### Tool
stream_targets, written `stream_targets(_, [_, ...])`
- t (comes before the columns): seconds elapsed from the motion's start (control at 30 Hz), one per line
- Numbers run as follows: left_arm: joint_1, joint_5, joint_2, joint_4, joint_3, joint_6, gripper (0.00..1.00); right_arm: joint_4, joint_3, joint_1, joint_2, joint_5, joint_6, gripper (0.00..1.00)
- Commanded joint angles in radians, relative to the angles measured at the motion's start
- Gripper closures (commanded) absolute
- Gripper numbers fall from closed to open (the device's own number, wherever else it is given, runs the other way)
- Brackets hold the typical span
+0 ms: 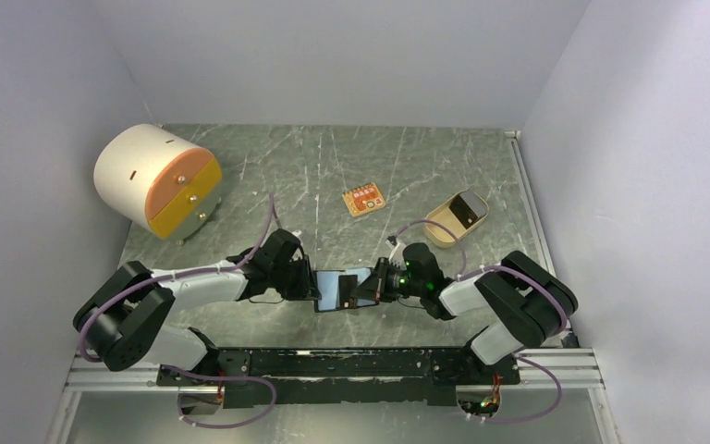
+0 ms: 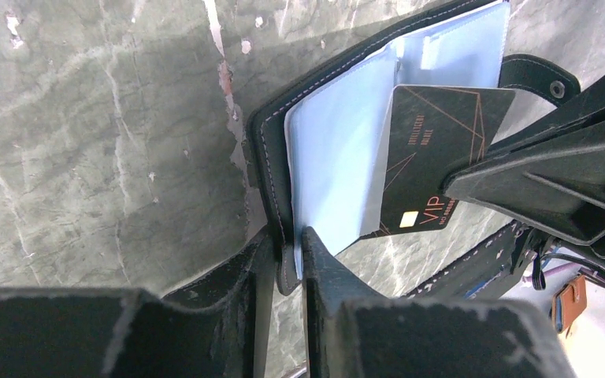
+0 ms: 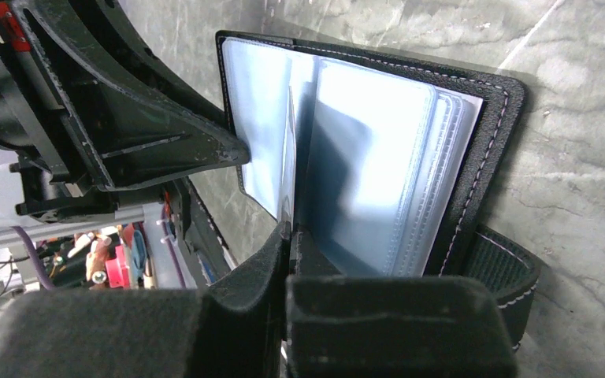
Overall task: Put the credit cards into the card holder
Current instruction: Insert the credit card into the card holder.
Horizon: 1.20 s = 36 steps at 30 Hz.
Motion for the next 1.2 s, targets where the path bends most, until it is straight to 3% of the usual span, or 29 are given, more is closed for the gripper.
stream_targets(0.0, [0.005,0.025,0.019,0.018,0.027,0.019,0.77,-0.058,0.024,0.006,0.033,-0.023,-0.020,1.00])
stream_targets(0.27, [0.005,0.050,0.016,0.051,0.017,0.009,0.76,-0.053,0.079,0.005,0.108,-0.062,-0.038,0.95])
stream_targets(0.43, [0.005,0.059,0.014,0.055,0.016,0.007,0.76,-0.158,0.105,0.006,0.072,-0.013,-0.068,0.77])
stream_targets(0.67, [0.005,0.066,0.013,0.061,0.016,0.010,0.76,-0.299,0.127,0.005,0.009,0.061,-0.096,0.66])
stream_targets(1.17, [0.005,0.085,0.011,0.081,0.015,-0.001,0.76,-0.405,0.134,0.031,-0.074,0.131,-0.110,0.63])
